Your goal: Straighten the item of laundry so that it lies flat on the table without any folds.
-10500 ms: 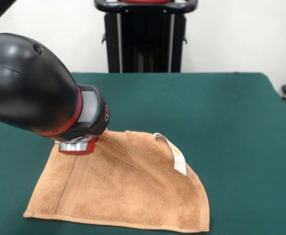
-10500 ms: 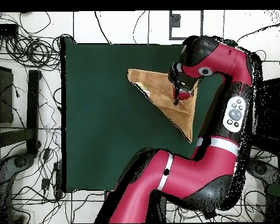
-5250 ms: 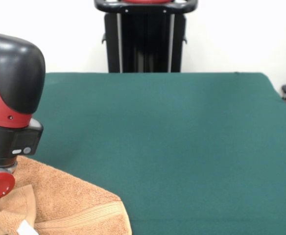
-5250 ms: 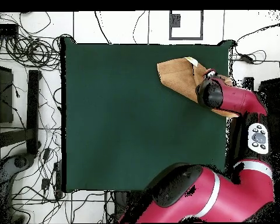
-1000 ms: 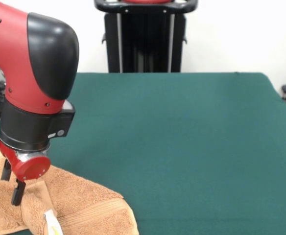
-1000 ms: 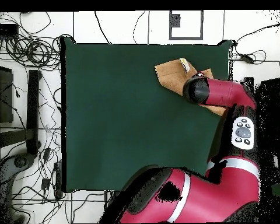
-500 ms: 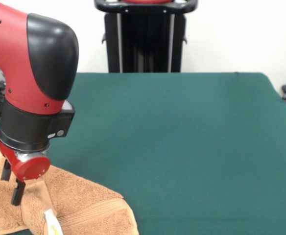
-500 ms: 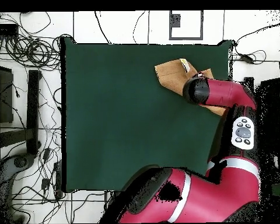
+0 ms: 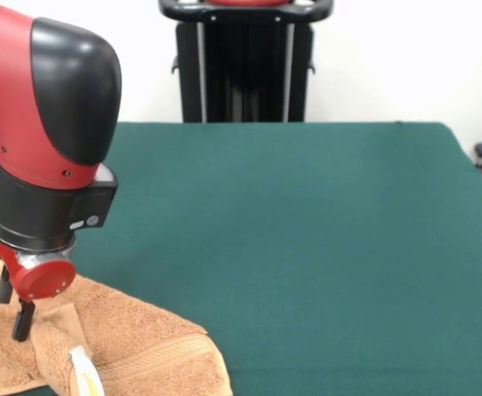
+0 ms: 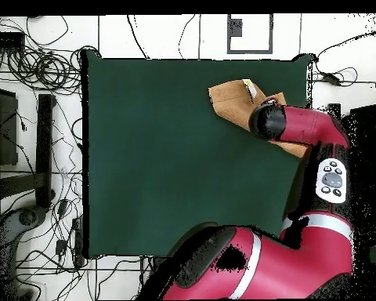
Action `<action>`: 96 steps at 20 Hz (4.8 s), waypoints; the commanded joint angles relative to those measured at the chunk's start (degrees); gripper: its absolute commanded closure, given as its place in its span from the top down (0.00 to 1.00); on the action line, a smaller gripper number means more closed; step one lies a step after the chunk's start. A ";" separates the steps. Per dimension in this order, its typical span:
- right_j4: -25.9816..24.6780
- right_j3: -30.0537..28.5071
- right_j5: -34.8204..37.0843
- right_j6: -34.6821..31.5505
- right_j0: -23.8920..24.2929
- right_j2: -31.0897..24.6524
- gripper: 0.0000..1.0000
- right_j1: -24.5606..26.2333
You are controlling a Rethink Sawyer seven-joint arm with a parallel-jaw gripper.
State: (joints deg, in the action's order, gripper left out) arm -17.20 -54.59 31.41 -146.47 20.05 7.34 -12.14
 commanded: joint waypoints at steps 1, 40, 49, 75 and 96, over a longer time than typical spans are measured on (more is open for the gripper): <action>3.95 -2.24 14.56 1.91 -1.43 -4.29 1.00 -0.07; 4.22 5.30 22.64 -5.80 -6.06 -2.48 1.00 1.05; 4.75 5.99 23.29 5.35 -3.51 -6.44 1.00 2.70; 10.39 -1.74 11.40 -20.13 -5.45 -3.69 1.00 3.98; 12.56 -2.73 11.52 -17.63 -5.63 0.67 1.00 1.56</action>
State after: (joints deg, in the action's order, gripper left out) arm -6.20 -51.78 44.78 -150.20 16.86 7.07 -11.82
